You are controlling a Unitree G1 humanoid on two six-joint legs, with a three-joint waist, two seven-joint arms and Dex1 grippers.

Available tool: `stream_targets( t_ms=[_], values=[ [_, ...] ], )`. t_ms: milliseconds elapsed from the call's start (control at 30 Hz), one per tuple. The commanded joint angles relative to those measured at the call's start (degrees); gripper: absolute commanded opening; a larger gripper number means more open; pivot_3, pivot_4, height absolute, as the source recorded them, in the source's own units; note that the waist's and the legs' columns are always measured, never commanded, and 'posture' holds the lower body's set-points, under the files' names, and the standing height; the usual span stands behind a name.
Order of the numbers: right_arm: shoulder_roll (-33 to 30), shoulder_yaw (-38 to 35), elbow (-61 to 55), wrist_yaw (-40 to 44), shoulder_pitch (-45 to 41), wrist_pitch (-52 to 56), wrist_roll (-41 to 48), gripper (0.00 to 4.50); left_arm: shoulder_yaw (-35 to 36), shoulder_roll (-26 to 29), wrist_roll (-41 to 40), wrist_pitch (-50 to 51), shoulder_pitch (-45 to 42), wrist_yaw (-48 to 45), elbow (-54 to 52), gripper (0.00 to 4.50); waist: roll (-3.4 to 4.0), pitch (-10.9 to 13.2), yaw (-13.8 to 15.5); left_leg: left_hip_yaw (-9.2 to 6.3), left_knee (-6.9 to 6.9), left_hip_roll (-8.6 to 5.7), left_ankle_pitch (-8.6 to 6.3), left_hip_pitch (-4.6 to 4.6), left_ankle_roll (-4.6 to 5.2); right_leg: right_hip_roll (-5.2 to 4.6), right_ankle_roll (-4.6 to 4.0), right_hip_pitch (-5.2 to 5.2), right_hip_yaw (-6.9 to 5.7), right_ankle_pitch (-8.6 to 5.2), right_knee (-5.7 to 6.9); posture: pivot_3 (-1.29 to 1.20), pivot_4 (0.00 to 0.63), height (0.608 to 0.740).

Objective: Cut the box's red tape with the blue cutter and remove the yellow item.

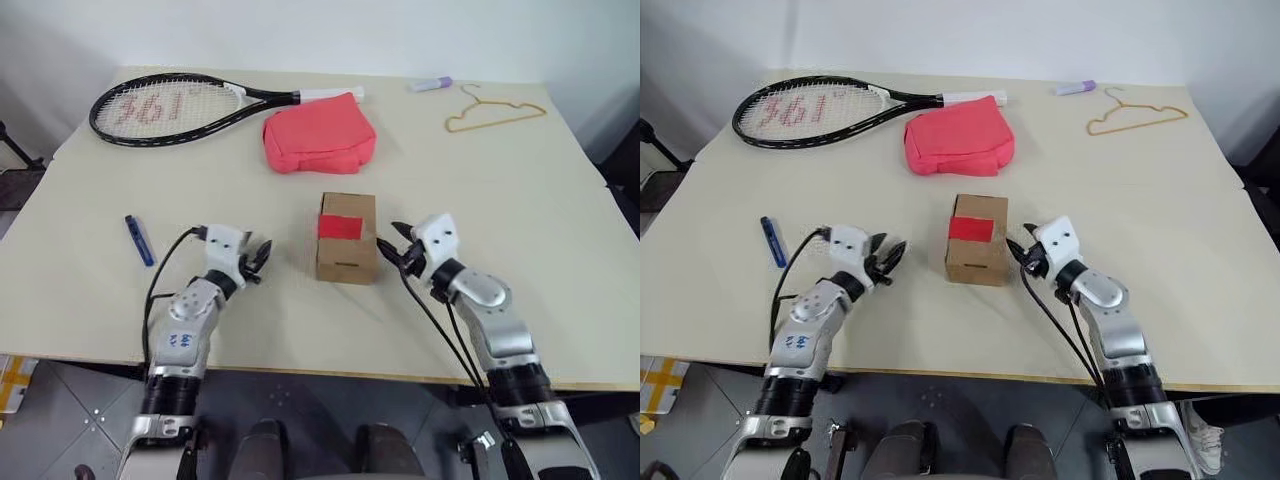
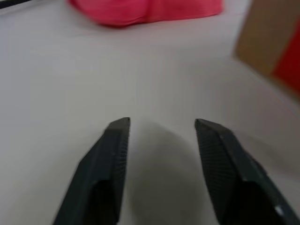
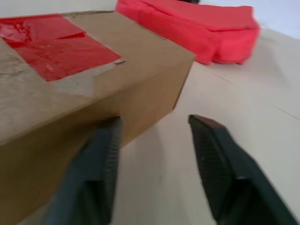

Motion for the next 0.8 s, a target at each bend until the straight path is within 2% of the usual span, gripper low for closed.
stream_targets(
  t_ms=[33, 133, 267, 400, 500, 633, 700, 800],
  values=[
    [-0.68, -0.44, 2.36, -0.74, -2.05, -2.11, -1.79, 0.98, -3.79, -1.05, 0.45, 0.45, -1.10, -3.39, 1.37, 1.06, 0.00, 0.00, 0.07, 0.00, -0.01, 0.00, 0.00, -0.01, 0.00, 0.00, 0.00, -0.03, -0.01, 0.00, 0.01, 0.00, 0.150, 0.740],
    [-0.40, -0.57, 1.83, -0.83, -2.74, -0.95, -1.99, 0.01, -6.11, -1.39, 0.36, 2.50, -1.27, -5.57, -0.15, 0.14, 0.00, 0.00, 0.04, 0.00, -0.01, 0.00, 0.00, -0.06, -0.01, 0.00, 0.00, -0.10, -0.01, 0.00, 0.04, 0.00, 0.150, 0.740],
    [-0.67, 0.74, -4.50, 3.59, -0.80, 4.43, 0.69, 0.01, -7.38, -1.64, -1.64, 6.53, -0.59, -8.56, -4.12, 0.14, 0.00, 0.00, 0.05, 0.00, 0.03, 0.00, 0.00, -0.13, 0.00, 0.00, 0.00, -0.13, -0.01, 0.00, 0.04, 0.00, 0.150, 0.740],
    [-3.45, 2.73, -18.41, 10.08, 4.17, 18.98, 6.65, 0.01, -9.36, -0.72, -3.05, 10.04, -2.52, -13.52, -6.79, 0.14, 0.00, 0.00, 0.43, -0.04, 0.11, 0.00, 0.00, -0.29, 0.00, 0.01, 0.01, -0.26, -0.03, 0.00, 0.07, 0.00, 0.150, 0.740],
    [-6.32, 3.72, -26.84, 12.92, 7.37, 28.39, 10.86, 0.01, -8.68, -1.14, -2.16, 8.37, -7.30, -13.94, -1.18, 0.14, 0.00, 0.00, 0.62, -0.05, 0.16, 0.00, 0.01, -0.36, 0.02, 0.01, 0.01, -0.28, -0.05, 0.00, 0.05, 0.00, 0.150, 0.740],
    [-8.44, 4.12, -32.82, 14.60, 9.17, 35.85, 14.49, 0.01, -7.54, -1.17, -0.04, 4.38, -12.69, -12.08, 6.41, 0.14, 0.00, 0.00, 0.56, -0.03, 0.22, 0.00, 0.02, -0.39, 0.04, 0.03, 0.00, -0.28, -0.05, 0.00, 0.01, 0.00, 0.150, 0.740],
    [-9.84, 4.13, -35.68, 15.65, 9.87, 38.76, 16.36, 0.01, -5.42, 0.02, 2.25, 1.41, -15.55, -7.88, 11.78, 0.14, 0.00, 0.00, 0.57, -0.03, 0.21, 0.00, 0.02, -0.39, 0.04, 0.03, 0.00, -0.30, -0.05, 0.00, 0.03, 0.00, 0.150, 0.740],
    [-12.80, 0.24, -37.89, 15.78, 10.43, 40.99, 18.51, 0.01, -4.79, 5.94, 2.59, 3.64, -12.40, -11.72, 10.13, 0.14, 0.00, 0.00, -0.08, -0.02, 0.11, 0.00, 0.02, -0.42, 0.04, 0.03, 0.00, -0.38, -0.04, 0.00, 0.03, 0.00, 0.150, 0.740]
  ],
)
